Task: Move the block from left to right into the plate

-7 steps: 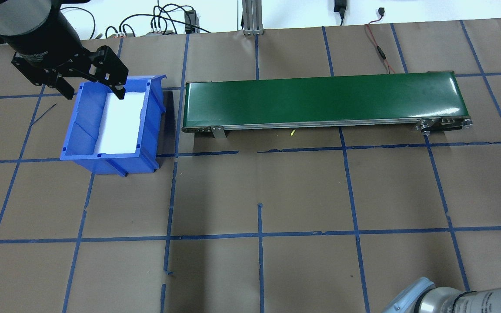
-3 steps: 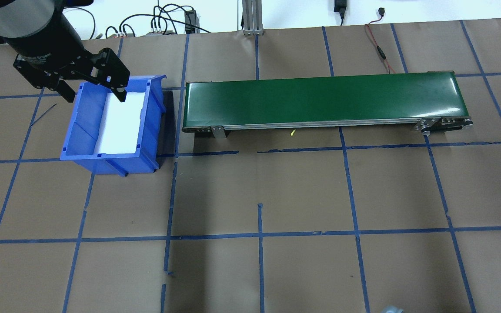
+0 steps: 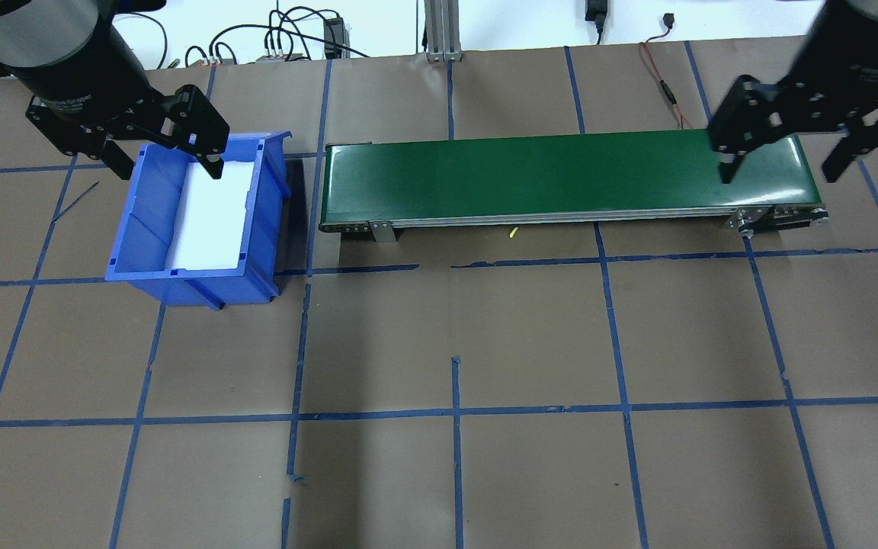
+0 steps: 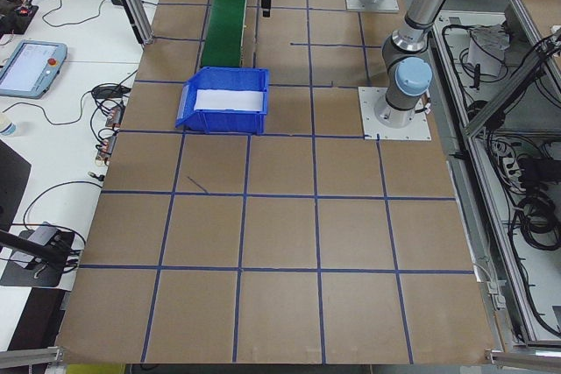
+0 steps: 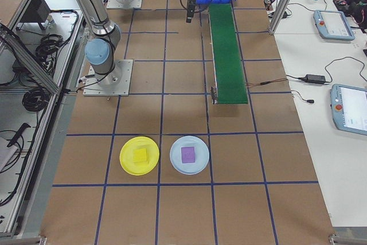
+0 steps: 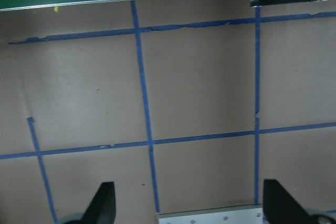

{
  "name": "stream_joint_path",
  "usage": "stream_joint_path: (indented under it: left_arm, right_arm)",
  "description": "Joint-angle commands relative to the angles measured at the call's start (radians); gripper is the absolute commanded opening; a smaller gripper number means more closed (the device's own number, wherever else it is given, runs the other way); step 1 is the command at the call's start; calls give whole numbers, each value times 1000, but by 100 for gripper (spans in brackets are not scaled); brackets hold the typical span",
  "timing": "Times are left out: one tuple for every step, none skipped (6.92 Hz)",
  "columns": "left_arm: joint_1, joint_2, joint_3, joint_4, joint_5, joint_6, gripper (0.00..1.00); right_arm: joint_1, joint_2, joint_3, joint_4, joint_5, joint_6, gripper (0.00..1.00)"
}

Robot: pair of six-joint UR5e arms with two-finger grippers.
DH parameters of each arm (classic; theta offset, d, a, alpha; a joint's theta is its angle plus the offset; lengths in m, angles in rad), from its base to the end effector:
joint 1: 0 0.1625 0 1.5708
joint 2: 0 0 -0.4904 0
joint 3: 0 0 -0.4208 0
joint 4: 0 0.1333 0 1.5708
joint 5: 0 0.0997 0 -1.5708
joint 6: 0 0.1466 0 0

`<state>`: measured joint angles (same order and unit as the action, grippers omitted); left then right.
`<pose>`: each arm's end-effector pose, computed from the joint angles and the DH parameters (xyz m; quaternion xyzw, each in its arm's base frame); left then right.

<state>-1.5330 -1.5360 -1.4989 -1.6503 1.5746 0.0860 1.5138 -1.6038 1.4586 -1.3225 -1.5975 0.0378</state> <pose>-0.1136 -0.5096 0.5536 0.0241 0.9996 -0.0134 0.0027 0.1016 -0.4909 0.5575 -0.0466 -0.9975 -0.0516 0.0128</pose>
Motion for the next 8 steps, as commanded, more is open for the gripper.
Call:
stream_joint_path:
  left_arm:
    - [-3, 0, 2, -3, 1, 0, 100]
    - [-3, 0, 0, -2, 1, 0, 100]
    - [-3, 0, 0, -2, 1, 0, 100]
    - [-3, 0, 0, 0, -1, 0, 100]
    - [-1, 0, 0, 0, -1, 0, 100]
    - [-1, 0, -1, 0, -1, 0, 100]
    - [-1, 0, -1, 1, -1, 0, 100]
    - [-1, 0, -1, 0, -1, 0, 100]
  right_arm:
    - [65, 22, -23, -52, 33, 70, 100]
    - [66, 16, -3, -180, 28, 0, 100]
    - [69, 13, 21, -269, 37, 1, 100]
    - [69, 7, 44, -273, 44, 4, 100]
    - [69, 7, 45, -271, 41, 7, 100]
    - [75, 7, 40, -271, 31, 11, 100]
    - [75, 7, 37, -273, 30, 13, 100]
    - [75, 7, 39, -273, 30, 13, 100]
